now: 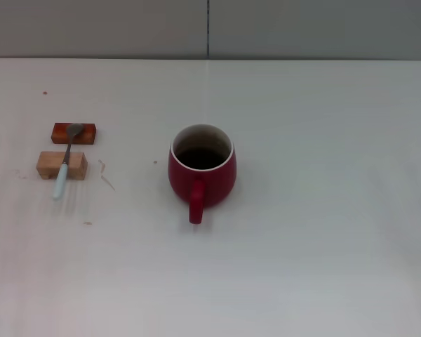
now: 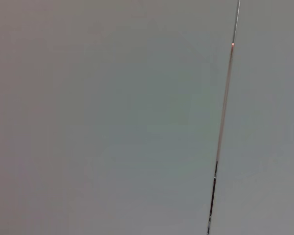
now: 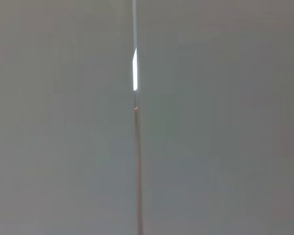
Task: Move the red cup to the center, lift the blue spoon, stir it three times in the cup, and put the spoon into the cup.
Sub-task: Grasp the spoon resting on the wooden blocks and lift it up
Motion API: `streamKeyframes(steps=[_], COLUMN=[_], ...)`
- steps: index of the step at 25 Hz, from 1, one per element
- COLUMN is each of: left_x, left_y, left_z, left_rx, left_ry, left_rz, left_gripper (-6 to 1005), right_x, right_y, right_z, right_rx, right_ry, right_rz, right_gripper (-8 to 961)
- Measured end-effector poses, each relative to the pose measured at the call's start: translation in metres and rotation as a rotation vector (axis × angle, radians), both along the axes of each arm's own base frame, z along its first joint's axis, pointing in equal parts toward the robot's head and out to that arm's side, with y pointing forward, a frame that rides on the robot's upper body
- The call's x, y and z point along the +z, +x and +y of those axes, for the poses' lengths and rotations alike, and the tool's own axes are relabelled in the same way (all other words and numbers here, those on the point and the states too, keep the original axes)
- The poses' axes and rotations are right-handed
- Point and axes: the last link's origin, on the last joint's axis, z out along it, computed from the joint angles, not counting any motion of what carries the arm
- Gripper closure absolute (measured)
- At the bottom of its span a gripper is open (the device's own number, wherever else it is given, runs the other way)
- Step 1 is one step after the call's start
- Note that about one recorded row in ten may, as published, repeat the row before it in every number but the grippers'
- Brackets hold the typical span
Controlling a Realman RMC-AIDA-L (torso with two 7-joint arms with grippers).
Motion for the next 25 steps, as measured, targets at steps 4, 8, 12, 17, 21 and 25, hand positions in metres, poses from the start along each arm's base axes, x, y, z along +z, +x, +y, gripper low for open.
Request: streamKeyframes(steps=[4,8,12,17,21,25], left_x=[-0.004,-0.019,-0.032,-0.056,-0.089,-0.11], left_y=[0.005,0.013,0.017,0.02,0.034,0.045], left_z=[-0.006,-0.028,-0.047,-0.085,-0.115,-0.127], left_rx=[-0.039,-0.118,-0.156,-0.149,-0.119,-0.102], left_ry=[0.005,-0.01,-0.023,-0.038,-0.117,-0.187], left_rz=[-0.001,-0.002,-0.013,-0.036,0.026,0.077], left_gripper=[170,169,169,170,170,170], right_x=[0.014,0.019,0.028,0.042,0.05,0.054], right_y=[0.005,0.007,0.009,0.012,0.012,0.013], right_z=[-0.006,0.001,0.013,0.031,0.048,0.054], right_rx=[0.0,-0.02,-0.041,-0.066,-0.092,-0.101], right_ry=[0.051,0.064,0.065,0.058,0.036,0.027], right_rz=[-0.004,-0.003,-0.017,-0.036,-0.044,-0.05], right_gripper=[404,368,369,369,369,369])
